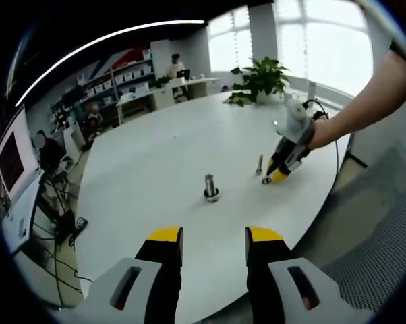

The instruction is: Place the washer onto the threaded stud by aligning its center hole with the stud, sliding it down to the base, and recovering from edge contact or off-axis alignment until the washer reaches the visible bottom stop.

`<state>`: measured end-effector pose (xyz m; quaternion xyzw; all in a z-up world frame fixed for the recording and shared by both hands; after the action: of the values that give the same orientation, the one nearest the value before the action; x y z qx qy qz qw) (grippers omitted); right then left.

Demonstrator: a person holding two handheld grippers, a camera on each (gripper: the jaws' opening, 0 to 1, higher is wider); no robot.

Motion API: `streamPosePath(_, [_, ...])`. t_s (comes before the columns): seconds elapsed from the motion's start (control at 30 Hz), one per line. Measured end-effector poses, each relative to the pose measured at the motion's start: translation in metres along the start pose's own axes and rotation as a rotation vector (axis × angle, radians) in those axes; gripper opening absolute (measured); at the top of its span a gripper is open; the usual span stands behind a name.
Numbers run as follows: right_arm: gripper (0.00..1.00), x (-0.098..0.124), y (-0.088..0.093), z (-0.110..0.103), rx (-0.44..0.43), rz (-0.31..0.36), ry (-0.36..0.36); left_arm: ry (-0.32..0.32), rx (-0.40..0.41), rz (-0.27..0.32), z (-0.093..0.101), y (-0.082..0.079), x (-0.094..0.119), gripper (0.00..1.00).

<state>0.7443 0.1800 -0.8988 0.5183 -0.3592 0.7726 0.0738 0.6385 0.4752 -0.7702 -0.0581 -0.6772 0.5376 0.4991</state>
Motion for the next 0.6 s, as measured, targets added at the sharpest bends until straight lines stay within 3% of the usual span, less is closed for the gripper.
streamPosePath(0.2, [0.16, 0.000, -0.001, -0.003, 0.061, 0.018, -0.009, -0.008, 0.008, 0.003, -0.002, 0.000, 0.001, 0.35])
streamPosePath(0.6, [0.16, 0.005, 0.010, 0.007, 0.081, -0.010, -0.014, -0.002, 0.015, 0.006, -0.002, 0.001, 0.001, 0.35])
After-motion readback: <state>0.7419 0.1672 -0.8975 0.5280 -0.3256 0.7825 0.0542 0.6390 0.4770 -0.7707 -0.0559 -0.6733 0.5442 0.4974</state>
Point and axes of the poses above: the point that each gripper's makers call its tool centre point, and the gripper's own axes: x roughly backward along the fingers, z roughly to its right, y roughly out of its underside, the point moved 8 cm from there along x, roughly backward along the fingers, and after that the axes turned 14 degrees about y, right-handed, at the moved point
